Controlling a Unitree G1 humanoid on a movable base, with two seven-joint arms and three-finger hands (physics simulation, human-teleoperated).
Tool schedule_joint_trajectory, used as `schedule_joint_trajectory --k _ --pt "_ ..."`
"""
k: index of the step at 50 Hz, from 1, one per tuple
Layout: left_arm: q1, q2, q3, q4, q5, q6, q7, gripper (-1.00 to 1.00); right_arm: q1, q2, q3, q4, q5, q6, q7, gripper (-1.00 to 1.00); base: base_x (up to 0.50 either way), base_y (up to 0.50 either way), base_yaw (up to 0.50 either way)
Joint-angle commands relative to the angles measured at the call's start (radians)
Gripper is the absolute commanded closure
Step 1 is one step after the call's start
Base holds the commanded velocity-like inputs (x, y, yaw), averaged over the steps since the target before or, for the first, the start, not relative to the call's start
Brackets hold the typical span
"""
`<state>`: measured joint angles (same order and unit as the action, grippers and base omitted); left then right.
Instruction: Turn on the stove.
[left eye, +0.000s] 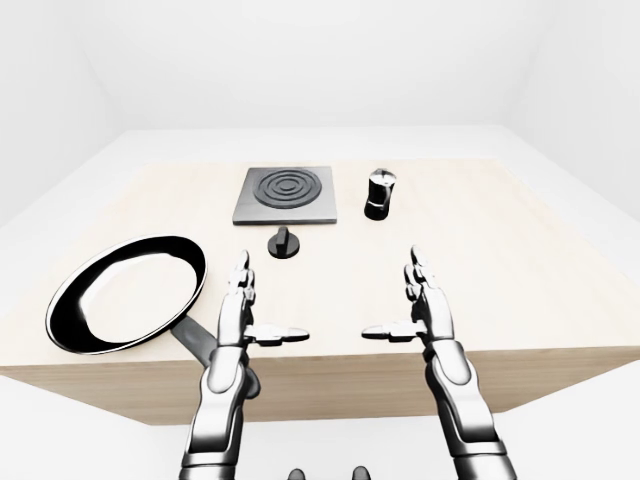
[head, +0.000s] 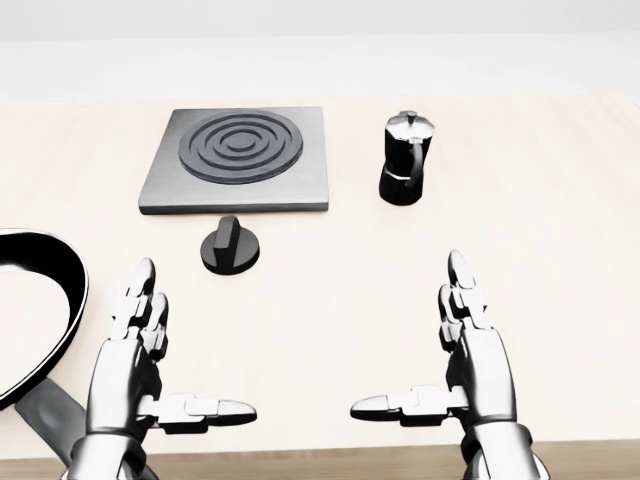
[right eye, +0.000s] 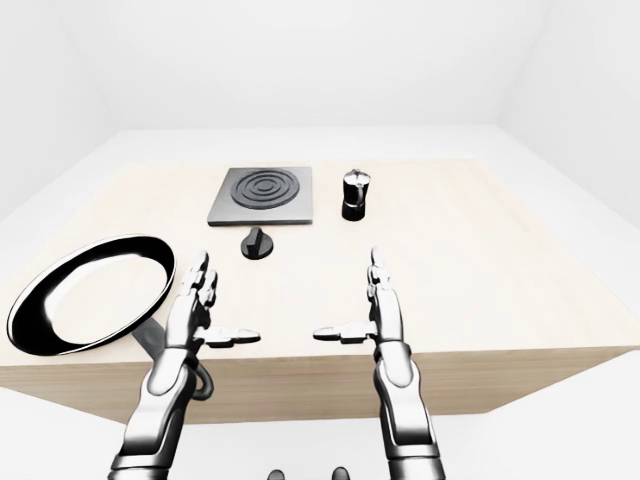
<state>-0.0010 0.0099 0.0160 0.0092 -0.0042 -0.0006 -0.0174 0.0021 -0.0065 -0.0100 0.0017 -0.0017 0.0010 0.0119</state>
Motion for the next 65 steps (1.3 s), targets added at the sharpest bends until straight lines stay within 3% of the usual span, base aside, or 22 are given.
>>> schedule_joint_trajectory --k 1,10,18,31,33,37,42,46,48,49,55,58,65 --pt "-0.002 0.014 0.026 0.021 -0.001 0.005 -0.027 -1.00 0.006 -0.010 -0.015 -0.003 -0.011 0.003 0.016 -1.00 0.00 0.00 0.00" --pt "-0.005 0.013 0.023 0.008 0.008 0.024 -0.021 -1.00 -0.007 -0.005 -0.008 0.010 -0.015 0.001 0.012 -1.00 0.00 0.00 0.00" --pt "0.000 0.013 0.023 0.019 0.006 0.007 -0.026 -1.00 -0.005 -0.003 0.000 0.026 -0.022 -0.012 0.007 -1.00 0.00 0.00 0.00" --pt "0.013 0.011 0.017 -0.016 0.016 0.030 -0.024 -1.00 -0.003 0.000 0.004 0.060 -0.023 -0.036 0.008 -1.00 0.12 0.00 0.00" --pt "0.014 0.011 0.018 -0.020 0.016 0.033 -0.025 -1.00 0.001 0.001 0.006 0.049 -0.024 -0.028 0.007 -1.00 0.25 0.00 0.00" --pt "0.011 0.011 0.019 0.002 0.019 0.015 -0.025 -1.00 -0.003 -0.001 0.006 0.067 -0.027 -0.044 0.006 -1.00 0.28 0.00 0.00" --pt "0.014 0.010 0.016 -0.010 0.020 0.025 -0.023 -1.00 0.002 0.001 0.010 0.067 -0.030 -0.046 0.006 -1.00 0.31 0.00 0.00" --pt "0.009 0.012 0.021 0.009 0.019 0.010 -0.024 -1.00 -0.001 0.003 0.013 0.075 -0.032 -0.053 0.005 -1.00 0.36 0.00 0.00" --pt "0.014 0.011 0.019 -0.009 0.020 0.022 -0.023 -1.00 -0.002 0.004 0.014 0.079 -0.032 -0.054 0.005 -1.00 0.37 0.00 0.00" --pt "0.012 0.012 0.021 0.004 0.019 0.012 -0.024 -1.00 -0.001 0.004 0.015 0.078 -0.033 -0.053 0.005 -1.00 0.37 0.00 0.00" --pt "0.015 0.012 0.020 0.001 0.021 0.013 -0.023 -1.00 0.001 0.004 0.015 0.077 -0.032 -0.055 0.005 -1.00 0.37 0.00 0.00" --pt "0.008 0.013 0.022 0.022 0.023 0.000 -0.022 -1.00 0.002 0.004 0.016 0.078 -0.032 -0.057 0.005 -1.00 0.37 0.00 0.00" --pt "0.008 0.014 0.024 0.017 0.024 0.006 -0.021 -1.00 0.003 0.004 0.016 0.074 -0.033 -0.052 0.003 -1.00 0.37 0.00 0.00"
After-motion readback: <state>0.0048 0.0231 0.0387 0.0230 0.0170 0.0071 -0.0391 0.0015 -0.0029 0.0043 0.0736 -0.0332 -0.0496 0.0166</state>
